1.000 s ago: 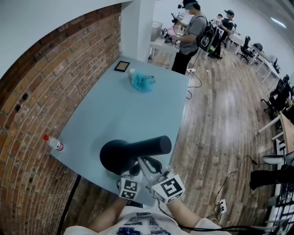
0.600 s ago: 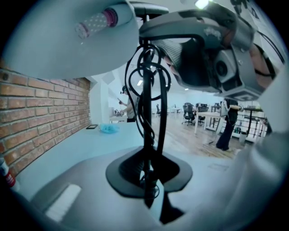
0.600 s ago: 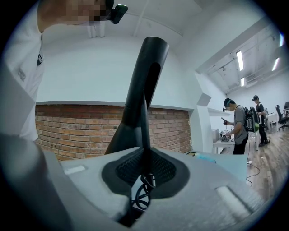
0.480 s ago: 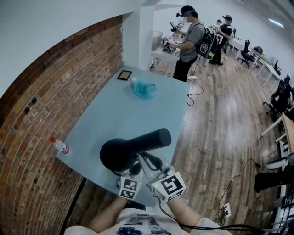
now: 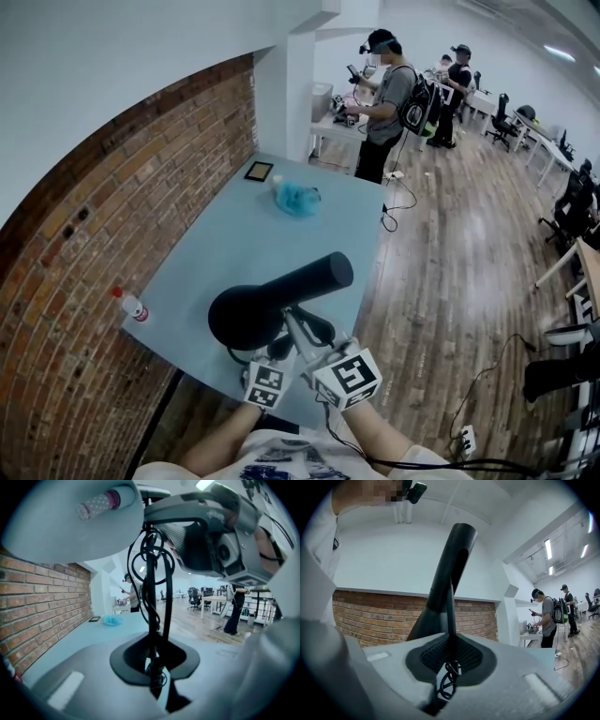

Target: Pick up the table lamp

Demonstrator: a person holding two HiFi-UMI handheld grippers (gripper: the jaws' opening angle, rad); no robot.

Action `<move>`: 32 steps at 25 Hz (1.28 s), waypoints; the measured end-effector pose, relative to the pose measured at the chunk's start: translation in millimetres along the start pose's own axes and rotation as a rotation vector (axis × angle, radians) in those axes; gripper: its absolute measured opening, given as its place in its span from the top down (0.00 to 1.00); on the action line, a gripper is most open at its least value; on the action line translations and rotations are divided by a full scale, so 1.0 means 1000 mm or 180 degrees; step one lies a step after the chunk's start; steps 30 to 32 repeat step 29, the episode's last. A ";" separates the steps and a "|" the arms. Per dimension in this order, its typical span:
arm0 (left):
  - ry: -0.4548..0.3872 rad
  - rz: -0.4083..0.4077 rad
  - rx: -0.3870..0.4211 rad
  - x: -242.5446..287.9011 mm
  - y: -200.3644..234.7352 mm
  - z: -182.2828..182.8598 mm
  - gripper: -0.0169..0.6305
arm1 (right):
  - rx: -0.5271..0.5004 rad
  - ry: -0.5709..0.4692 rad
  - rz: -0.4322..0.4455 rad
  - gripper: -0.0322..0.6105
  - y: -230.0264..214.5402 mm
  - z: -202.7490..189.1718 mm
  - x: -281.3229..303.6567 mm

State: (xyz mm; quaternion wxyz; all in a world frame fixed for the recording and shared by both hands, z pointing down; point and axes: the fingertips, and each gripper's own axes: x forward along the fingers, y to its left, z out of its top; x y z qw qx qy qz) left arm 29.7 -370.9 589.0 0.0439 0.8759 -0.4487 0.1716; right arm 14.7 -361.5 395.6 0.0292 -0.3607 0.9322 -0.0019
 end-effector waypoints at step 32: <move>0.0019 0.0000 0.0020 0.009 -0.006 0.010 0.92 | -0.0013 0.0018 -0.0009 0.90 -0.013 0.008 -0.005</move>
